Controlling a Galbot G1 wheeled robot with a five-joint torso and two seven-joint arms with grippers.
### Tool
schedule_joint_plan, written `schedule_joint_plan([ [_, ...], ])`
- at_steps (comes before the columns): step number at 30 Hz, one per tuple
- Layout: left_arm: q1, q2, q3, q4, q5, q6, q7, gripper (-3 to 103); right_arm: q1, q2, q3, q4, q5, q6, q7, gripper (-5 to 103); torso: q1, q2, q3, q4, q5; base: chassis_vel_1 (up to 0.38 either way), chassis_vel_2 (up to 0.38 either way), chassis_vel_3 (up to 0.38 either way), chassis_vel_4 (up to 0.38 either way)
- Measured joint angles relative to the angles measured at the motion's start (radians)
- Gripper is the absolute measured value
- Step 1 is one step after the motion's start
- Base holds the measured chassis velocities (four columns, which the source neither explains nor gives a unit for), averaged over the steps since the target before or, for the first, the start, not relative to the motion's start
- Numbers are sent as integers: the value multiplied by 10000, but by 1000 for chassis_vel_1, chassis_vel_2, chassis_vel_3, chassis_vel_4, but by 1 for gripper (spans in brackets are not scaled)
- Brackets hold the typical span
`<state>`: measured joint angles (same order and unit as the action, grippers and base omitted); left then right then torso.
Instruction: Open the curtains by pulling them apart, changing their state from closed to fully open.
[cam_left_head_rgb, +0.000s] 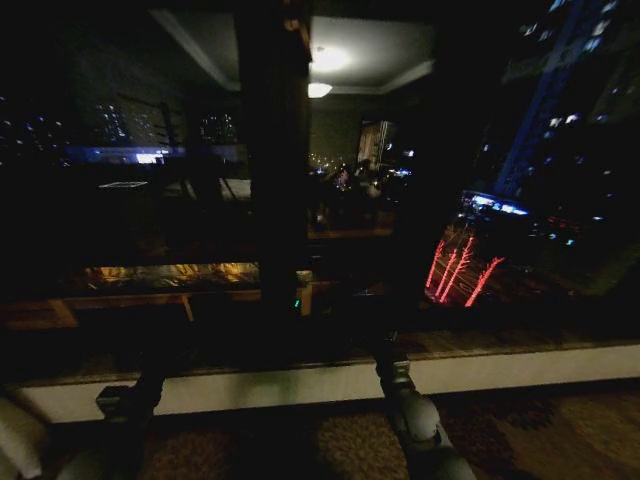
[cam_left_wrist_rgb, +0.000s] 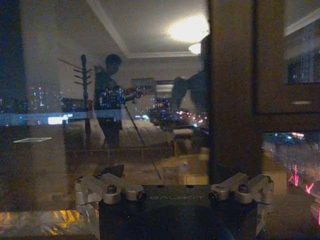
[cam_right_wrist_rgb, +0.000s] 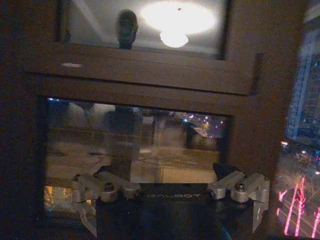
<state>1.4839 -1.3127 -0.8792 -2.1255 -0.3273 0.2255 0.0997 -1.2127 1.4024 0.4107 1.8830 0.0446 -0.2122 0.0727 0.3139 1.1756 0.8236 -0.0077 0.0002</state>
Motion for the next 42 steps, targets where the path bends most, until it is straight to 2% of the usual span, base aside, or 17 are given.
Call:
schedule_joint_plan([
  [11,-195,-62,88,363,5,-17,12,100,75,-17,145,-214,-5,-16,18,100,0,0,0,0,1,-138,-421,149,426],
  [42,-59,-193,-30,341,55,-249,44,100,84,44,88,-273,12,33,34,100,-2,1,0,0,0,49,-367,-50,372],
])
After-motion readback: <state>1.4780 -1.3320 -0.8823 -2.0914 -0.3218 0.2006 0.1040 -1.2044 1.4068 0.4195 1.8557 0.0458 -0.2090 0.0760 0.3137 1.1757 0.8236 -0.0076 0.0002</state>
